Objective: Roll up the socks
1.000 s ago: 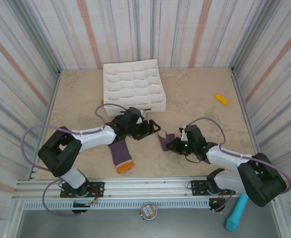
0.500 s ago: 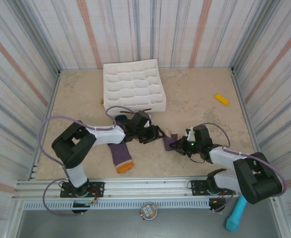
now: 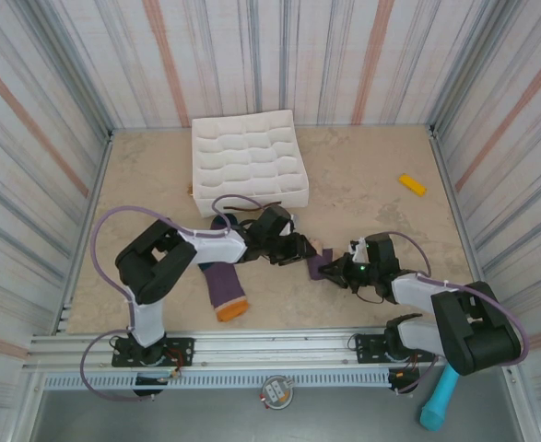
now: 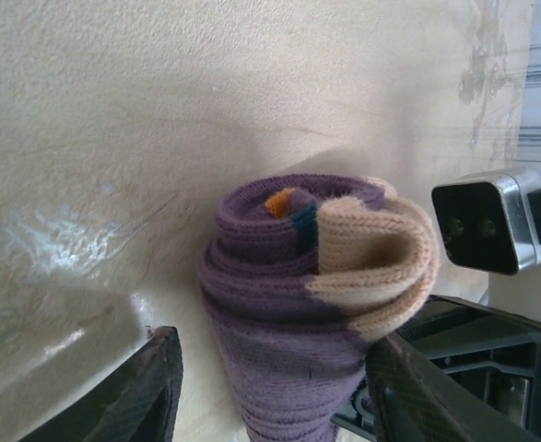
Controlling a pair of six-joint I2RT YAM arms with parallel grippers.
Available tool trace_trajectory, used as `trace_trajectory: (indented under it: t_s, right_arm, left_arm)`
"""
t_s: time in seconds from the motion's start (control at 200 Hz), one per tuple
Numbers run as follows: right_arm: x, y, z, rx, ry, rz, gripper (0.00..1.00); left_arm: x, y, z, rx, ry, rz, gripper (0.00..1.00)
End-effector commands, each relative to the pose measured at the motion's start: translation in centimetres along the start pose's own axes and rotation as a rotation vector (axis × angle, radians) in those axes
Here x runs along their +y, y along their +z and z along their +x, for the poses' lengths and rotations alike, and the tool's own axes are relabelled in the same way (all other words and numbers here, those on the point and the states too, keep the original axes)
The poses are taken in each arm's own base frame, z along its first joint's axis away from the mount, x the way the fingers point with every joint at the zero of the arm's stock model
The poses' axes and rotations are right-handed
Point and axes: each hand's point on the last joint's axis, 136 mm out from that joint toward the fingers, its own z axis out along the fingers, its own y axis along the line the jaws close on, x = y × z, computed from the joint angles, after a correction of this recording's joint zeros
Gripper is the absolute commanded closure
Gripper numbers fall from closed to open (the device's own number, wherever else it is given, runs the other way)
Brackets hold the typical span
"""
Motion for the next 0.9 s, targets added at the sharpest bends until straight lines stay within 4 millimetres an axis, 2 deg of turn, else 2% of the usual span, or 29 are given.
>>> trace_trajectory:
  t_s: [0.0, 0.19, 0.321, 0.421, 0.466, 0.536, 0.666, 0.817, 0.897]
  right_arm:
    - [-5.3, -0.5, 1.7, 0.011, 0.159, 0.178, 0.98]
    - [-5.1, -0.4, 1.6, 0.012, 0.155, 0.169, 0.98]
    - [-5.1, -0.4, 1.5, 0.01, 0.154, 0.165, 0.97]
    - [-4.9, -0.5, 1.4, 0.007, 0.145, 0.155, 0.94]
    - [-4.8, -0.5, 1.3, 0.005, 0.138, 0.155, 0.93]
    - [-4.6, -0.7, 1.2, 0.002, 0.118, 0.164, 0.88]
    - [-3.3, -1.3, 0.7, -0.003, 0.045, 0.171, 0.73]
    - [-0.5, -2.2, 0.3, 0.004, -0.066, 0.135, 0.57]
    - [0.7, -2.7, 0.3, 0.002, -0.131, 0.141, 0.51]
  left_arm:
    - [0.0, 0.9, 0.6, 0.041, 0.022, 0.003, 0.47]
    - [0.1, 2.0, 1.2, 0.076, 0.015, -0.013, 0.48]
    - [0.7, 2.6, 1.5, 0.1, -0.002, -0.035, 0.52]
    - [0.7, 3.0, 1.5, 0.112, -0.011, -0.034, 0.62]
    - [0.7, 3.0, 1.6, 0.116, -0.011, -0.039, 0.7]
    - [0.8, 2.9, 1.5, 0.117, -0.005, -0.053, 0.84]
    - [0.7, 2.5, 1.2, 0.117, 0.018, -0.085, 1.0]
    - [0.7, 1.6, 1.0, 0.126, 0.052, -0.144, 1.0]
    - [0.7, 0.8, 0.8, 0.126, 0.069, -0.182, 1.0]
